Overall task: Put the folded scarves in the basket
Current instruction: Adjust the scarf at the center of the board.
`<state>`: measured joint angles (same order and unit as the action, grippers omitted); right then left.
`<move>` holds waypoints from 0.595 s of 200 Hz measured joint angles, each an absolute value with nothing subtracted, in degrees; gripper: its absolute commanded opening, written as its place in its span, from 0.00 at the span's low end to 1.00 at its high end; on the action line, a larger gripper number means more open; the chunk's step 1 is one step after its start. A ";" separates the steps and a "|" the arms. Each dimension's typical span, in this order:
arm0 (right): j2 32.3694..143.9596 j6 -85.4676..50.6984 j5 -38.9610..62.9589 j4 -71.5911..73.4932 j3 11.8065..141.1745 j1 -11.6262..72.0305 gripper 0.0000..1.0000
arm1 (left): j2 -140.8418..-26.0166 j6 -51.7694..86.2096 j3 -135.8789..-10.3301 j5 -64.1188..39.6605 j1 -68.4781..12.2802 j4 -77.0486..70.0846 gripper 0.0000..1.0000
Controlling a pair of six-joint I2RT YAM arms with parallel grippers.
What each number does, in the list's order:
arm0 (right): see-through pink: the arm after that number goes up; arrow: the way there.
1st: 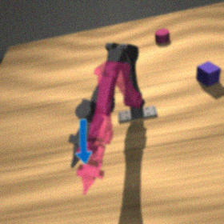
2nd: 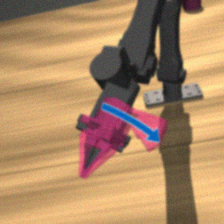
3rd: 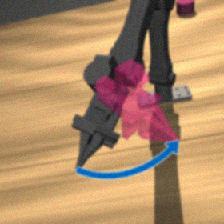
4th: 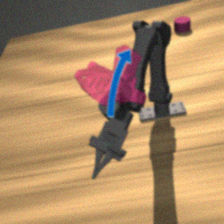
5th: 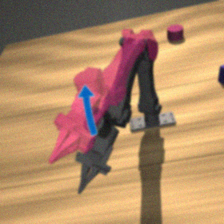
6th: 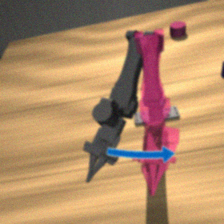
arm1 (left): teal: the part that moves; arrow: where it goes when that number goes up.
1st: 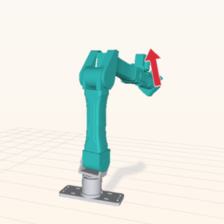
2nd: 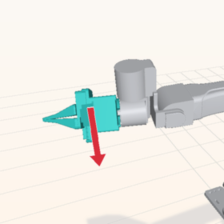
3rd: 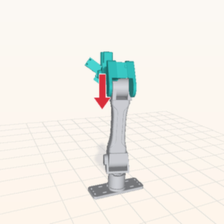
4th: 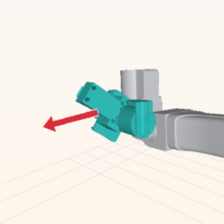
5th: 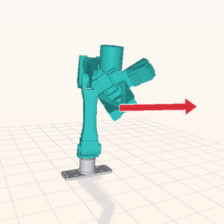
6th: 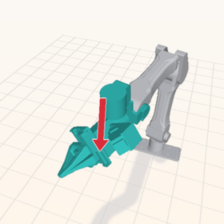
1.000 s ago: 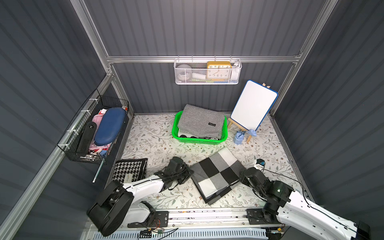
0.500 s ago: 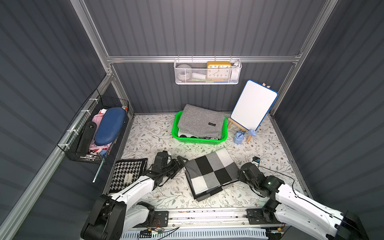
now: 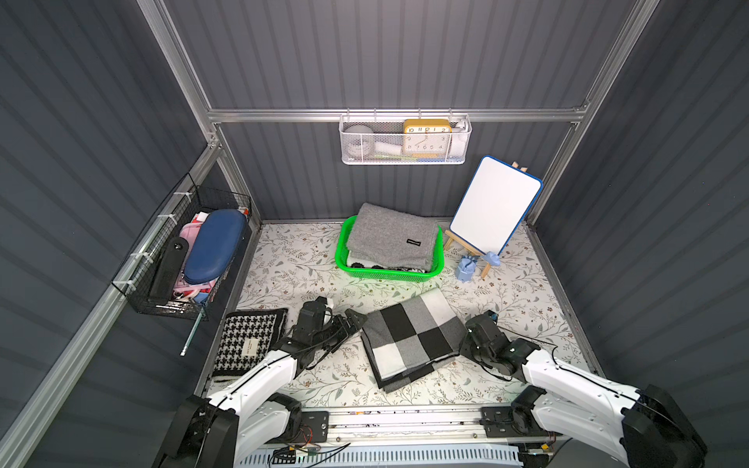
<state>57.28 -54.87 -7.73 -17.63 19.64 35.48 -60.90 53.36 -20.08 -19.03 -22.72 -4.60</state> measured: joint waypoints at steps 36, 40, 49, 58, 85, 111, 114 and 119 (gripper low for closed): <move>53.28 -60.69 -9.72 -23.31 20.10 47.09 0.16 | -61.78 53.28 -21.10 -16.97 -22.72 -3.68 0.99; 52.49 -61.43 -10.13 -24.23 20.23 48.38 0.17 | -61.89 53.23 -21.50 -16.43 -22.72 -3.36 0.99; 50.61 -63.53 -10.98 -25.82 20.36 51.64 0.21 | -62.00 53.12 -22.39 -15.22 -22.72 -2.79 0.99; 48.77 -65.06 -12.03 -27.05 20.36 54.61 0.27 | -61.95 53.06 -23.40 -13.89 -22.72 -2.28 0.99; 47.05 -68.10 -15.20 -31.55 22.26 61.28 0.49 | -61.54 52.18 -25.74 -11.42 -22.72 -1.48 0.99; 47.57 -68.01 -20.91 -35.66 26.39 62.22 0.67 | -61.58 50.85 -26.55 -10.66 -22.72 -1.58 0.99; 47.46 -68.53 -22.00 -35.79 26.70 62.19 0.69 | -61.69 50.57 -26.55 -10.68 -22.72 -1.61 0.99; 47.24 -67.94 -23.35 -36.21 27.11 62.11 0.72 | -61.91 50.28 -26.55 -10.76 -22.72 -1.65 0.99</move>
